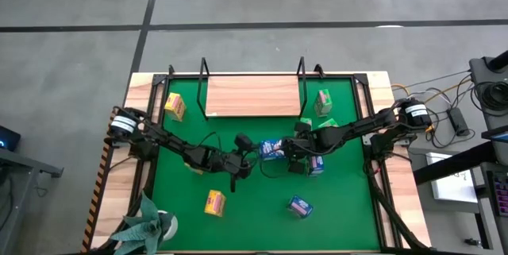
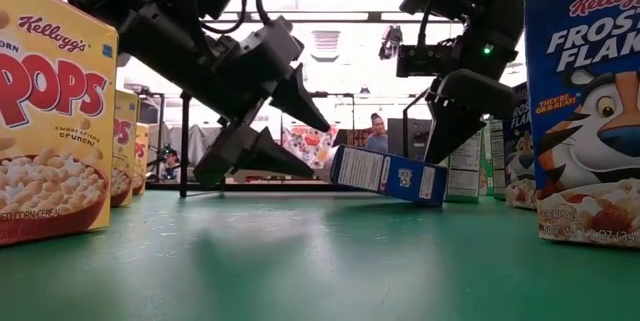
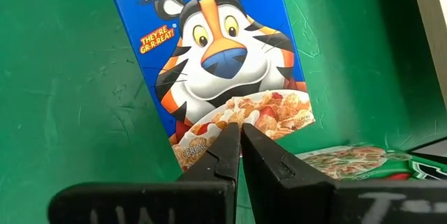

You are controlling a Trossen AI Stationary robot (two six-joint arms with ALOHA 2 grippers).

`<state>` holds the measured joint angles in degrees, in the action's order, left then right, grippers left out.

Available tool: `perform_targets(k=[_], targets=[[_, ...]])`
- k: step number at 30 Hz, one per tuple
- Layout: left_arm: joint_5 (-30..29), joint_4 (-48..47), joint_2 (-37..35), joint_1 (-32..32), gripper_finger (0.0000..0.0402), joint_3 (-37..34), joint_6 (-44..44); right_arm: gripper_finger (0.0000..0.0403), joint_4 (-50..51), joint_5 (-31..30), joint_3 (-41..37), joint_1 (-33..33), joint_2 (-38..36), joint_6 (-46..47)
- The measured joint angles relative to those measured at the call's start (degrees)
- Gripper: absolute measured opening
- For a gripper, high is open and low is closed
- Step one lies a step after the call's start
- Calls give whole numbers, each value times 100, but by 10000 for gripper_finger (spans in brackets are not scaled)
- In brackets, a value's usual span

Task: Stack cereal on shelf
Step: Put the middle blue cereal box on the shelf

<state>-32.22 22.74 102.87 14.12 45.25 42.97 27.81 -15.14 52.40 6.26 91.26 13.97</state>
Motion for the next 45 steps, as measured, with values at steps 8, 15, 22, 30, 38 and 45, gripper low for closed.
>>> perform_targets(k=[8, 15, 22, 30, 38, 45], targets=[[346, 39, 0, -198, 292, -6, 318, 9, -18, 0, -3, 0, 0, -46], [627, 244, 200, -373, 292, -45, 975, 9, -52, 2, -9, -2, 0, -91], [808, 921, 464, -568, 292, -38, 1249, 9, -97, -15, -13, -4, 0, -107], [855, 1484, 702, -589, 292, -38, 1223, 9, -101, -26, -17, -35, 0, -152], [741, 1559, 623, -579, 256, -40, 1208, 9, -229, -11, -20, -34, -79, -204], [373, 2314, 297, -390, 207, -23, 1337, 9, -241, 144, 22, -28, -562, -172]])
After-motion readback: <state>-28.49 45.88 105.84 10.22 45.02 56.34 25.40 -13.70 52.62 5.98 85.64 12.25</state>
